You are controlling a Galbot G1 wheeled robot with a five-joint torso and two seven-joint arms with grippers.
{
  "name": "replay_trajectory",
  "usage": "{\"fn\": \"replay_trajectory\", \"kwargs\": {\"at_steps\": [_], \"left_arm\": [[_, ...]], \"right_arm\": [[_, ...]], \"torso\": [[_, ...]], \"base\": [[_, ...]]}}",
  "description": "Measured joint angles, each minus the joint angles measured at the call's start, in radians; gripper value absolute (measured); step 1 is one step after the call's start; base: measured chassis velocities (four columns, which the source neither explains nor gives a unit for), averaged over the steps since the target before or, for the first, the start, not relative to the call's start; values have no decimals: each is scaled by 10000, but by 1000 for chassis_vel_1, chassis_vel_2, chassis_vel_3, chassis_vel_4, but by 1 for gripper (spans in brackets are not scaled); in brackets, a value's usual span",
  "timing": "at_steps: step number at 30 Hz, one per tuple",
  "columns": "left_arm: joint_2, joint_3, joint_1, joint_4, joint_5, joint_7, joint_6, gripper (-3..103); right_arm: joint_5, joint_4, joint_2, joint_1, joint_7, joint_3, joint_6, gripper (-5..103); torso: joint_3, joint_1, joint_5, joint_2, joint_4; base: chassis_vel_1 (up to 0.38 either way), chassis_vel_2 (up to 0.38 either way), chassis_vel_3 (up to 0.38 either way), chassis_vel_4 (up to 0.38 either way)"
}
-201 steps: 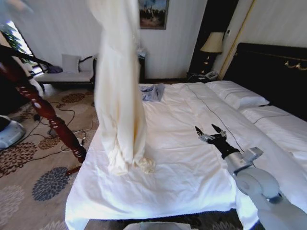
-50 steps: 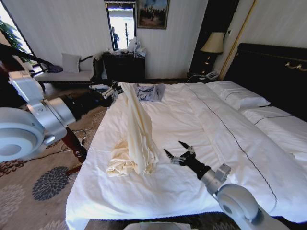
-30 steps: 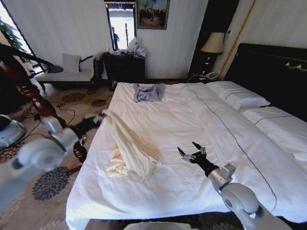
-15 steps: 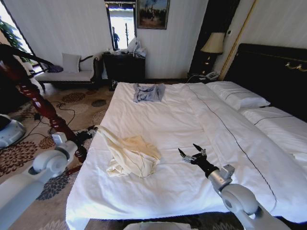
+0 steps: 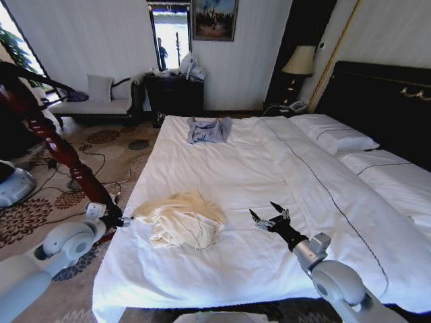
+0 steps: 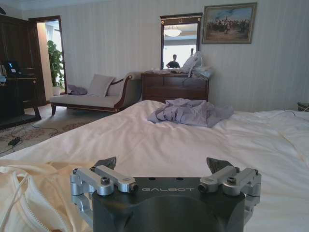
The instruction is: Pick up the clothes from the bed and hang them on the clothes hanger.
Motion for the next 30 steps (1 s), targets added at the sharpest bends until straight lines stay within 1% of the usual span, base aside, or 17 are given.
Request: {"fn": "replay_trajectory", "kwargs": {"at_steps": [2,5,7,8,10,12,13,14,16,17,18,19,21,22,24,28,30], "left_arm": [[-4,-6,20,-107,-57,-9,13,100],[-15,-132,-78,-238,-480,-110,200,100],[-15,-165,-145,-192,-576,-102,191,100],[-31,-223,-270,-167,-842,-53,128,100],[-260,-99,-363,-430,-1177,-24,-191,100],[-343,4,-381,-529,-1228,-23,-305,100],[-509,249,-432,-697,-1284,-27,-506,100],[-888,846,-568,-953,-1339,-64,-852,100],[-1524,1546,-654,-1120,-1327,-202,-1255,100],[-1797,1770,-660,-1112,-1289,-238,-1449,100],[-1797,1770,-660,-1112,-1289,-238,-1449,100],[-2255,2081,-688,-960,-1169,-238,-1816,100],[-2633,2268,-726,-739,-1094,-182,-2203,100],[-2633,2268,-726,-739,-1094,-182,-2203,100],[-2947,2493,-906,-445,-1052,-114,-2568,103],[-3206,2750,-1171,-58,-919,-15,-2748,98],[-3375,2923,-1316,255,-838,37,-2801,97]], "right_arm": [[-17,18,23,-41,0,14,0,100],[-244,149,206,-446,-18,257,30,100],[-284,169,244,-512,-30,309,46,100],[-342,200,323,-620,-48,377,70,100],[-373,200,374,-620,-49,381,74,100],[-376,196,376,-608,-48,377,74,100],[-382,177,377,-570,-46,357,73,100],[-383,138,356,-515,-37,328,70,100],[-343,60,245,-425,-5,297,57,100],[-318,36,199,-411,0,296,56,100],[-318,36,199,-411,0,296,56,100],[-278,2,120,-427,8,320,55,100],[-226,-25,58,-429,17,335,48,100],[-226,-25,58,-429,17,335,48,100],[-159,-64,11,-341,50,328,5,100],[-69,-107,-27,-200,100,255,-74,100],[5,-139,-93,-106,120,209,-110,100]], "torso": [[0,0,0,0,0],[0,-1,-3,0,-4],[0,-1,-3,0,-4],[0,0,-2,0,-8],[0,0,-2,0,-6],[0,0,-1,0,-6],[0,0,-1,0,-2],[0,0,-1,0,-1],[-1,0,-3,0,-5],[-1,-1,-3,0,-3],[-1,-1,-3,0,-3],[0,-1,-3,0,0],[0,0,-3,0,-5],[0,0,-3,0,-5],[0,-1,-1,0,-2],[0,0,-2,0,-6],[0,0,-1,-1,0]], "base": [[0,0,0,0],[0,0,0,0],[0,0,0,0],[0,0,0,0],[0,0,0,0],[0,0,0,0],[0,0,0,0],[0,0,0,0],[0,0,0,0],[0,0,0,0],[0,0,0,0],[0,0,0,0],[0,0,0,0],[0,0,0,0],[0,0,0,0],[0,0,0,0],[0,0,0,0]]}}
